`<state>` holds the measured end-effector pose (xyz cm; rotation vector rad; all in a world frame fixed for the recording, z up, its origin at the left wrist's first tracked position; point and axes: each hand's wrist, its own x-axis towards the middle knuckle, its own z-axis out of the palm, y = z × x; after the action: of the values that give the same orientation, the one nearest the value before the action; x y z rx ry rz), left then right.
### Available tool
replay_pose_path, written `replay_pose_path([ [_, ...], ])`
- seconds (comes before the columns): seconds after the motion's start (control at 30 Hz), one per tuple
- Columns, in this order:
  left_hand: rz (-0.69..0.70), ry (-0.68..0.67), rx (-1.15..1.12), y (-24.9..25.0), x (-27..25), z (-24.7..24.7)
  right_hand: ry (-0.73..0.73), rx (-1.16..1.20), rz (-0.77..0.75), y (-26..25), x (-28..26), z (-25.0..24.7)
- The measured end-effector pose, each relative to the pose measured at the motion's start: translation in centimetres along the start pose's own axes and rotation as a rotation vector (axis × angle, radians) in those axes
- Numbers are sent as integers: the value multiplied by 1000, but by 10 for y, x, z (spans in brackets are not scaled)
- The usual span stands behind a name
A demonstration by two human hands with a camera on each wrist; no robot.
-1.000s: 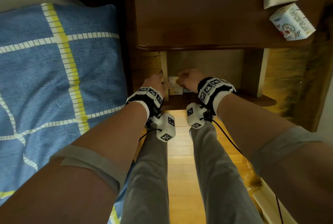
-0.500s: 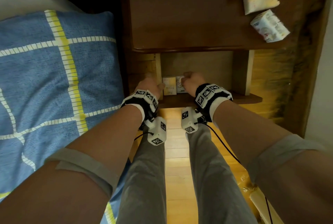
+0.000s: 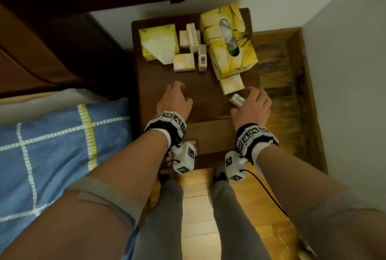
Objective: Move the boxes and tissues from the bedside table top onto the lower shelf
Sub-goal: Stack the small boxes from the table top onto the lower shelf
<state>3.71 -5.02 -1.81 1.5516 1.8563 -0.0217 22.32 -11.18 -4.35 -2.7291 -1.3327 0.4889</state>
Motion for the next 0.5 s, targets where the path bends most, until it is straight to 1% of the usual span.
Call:
replay_pose_path([
  [0.07, 25, -10, 23, 12, 13, 4, -219, 9, 49, 6, 17, 7],
  [0.1, 31, -20, 35, 15, 18, 6, -322, 64, 74, 9, 23, 12],
  [0.13, 31, -32, 44, 16, 23, 9, -369, 131, 90, 11, 26, 16],
  [0.2, 43, -66, 39, 13, 31, 18, -389, 294, 98, 9, 24, 21],
  [0.23, 56, -110, 0, 10, 32, 23, -426, 388, 78, 7, 20, 24],
  [0.3, 74, -276, -187, 3, 32, 33, -521, 527, 37, 0, 15, 30],
  [0.33, 45, -367, -296, 1, 29, 36, -545, 579, 38, -4, 14, 32],
  [0.37, 4, -425, -383, 0, 28, 39, -553, 640, 60, -8, 15, 32],
  [0.4, -38, -434, -449, -3, 27, 40, -556, 711, 91, -12, 17, 32],
  [0.43, -78, -402, -507, -6, 29, 40, -562, 769, 113, -17, 19, 33],
  [0.47, -123, -368, -551, -10, 31, 39, -574, 796, 110, -22, 21, 34],
  [0.5, -169, -365, -600, -12, 34, 37, -598, 799, 92, -27, 23, 35],
])
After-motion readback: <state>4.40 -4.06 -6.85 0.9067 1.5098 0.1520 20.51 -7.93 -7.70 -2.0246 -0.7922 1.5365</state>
